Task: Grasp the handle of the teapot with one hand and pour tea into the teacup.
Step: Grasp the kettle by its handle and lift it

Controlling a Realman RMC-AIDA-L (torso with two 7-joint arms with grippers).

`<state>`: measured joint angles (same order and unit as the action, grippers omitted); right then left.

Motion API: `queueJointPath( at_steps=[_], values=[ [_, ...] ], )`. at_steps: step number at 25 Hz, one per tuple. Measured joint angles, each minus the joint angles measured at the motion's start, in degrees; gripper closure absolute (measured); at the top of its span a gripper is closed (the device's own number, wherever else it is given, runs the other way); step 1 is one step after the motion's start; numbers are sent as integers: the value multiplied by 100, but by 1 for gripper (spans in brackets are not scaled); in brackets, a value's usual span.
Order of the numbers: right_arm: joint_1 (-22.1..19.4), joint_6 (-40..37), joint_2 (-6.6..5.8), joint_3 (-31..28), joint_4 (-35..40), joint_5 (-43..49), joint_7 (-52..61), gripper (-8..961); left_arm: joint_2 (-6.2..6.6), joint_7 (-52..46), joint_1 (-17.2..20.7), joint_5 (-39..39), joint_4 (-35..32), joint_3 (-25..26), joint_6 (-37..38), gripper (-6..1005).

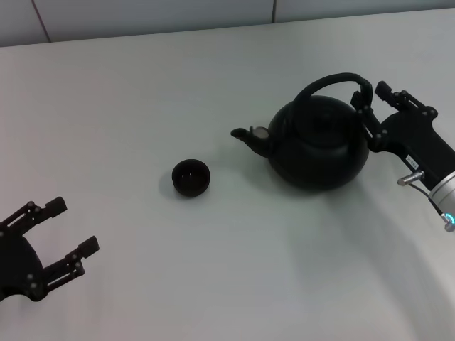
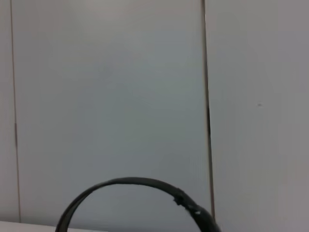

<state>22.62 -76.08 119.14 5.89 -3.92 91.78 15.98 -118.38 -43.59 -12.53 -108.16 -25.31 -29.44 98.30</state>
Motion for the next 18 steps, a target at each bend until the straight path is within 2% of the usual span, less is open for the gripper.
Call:
queueJointPath(
  at_steps=[10,18],
  values=[
    [48,70,10,9,-19,7,4,838,0,0,-25,7,0,0,6,203],
    [104,47,12,-38,-28,2,9,858,0,0,-27,58,-1,0,9,203]
  ],
)
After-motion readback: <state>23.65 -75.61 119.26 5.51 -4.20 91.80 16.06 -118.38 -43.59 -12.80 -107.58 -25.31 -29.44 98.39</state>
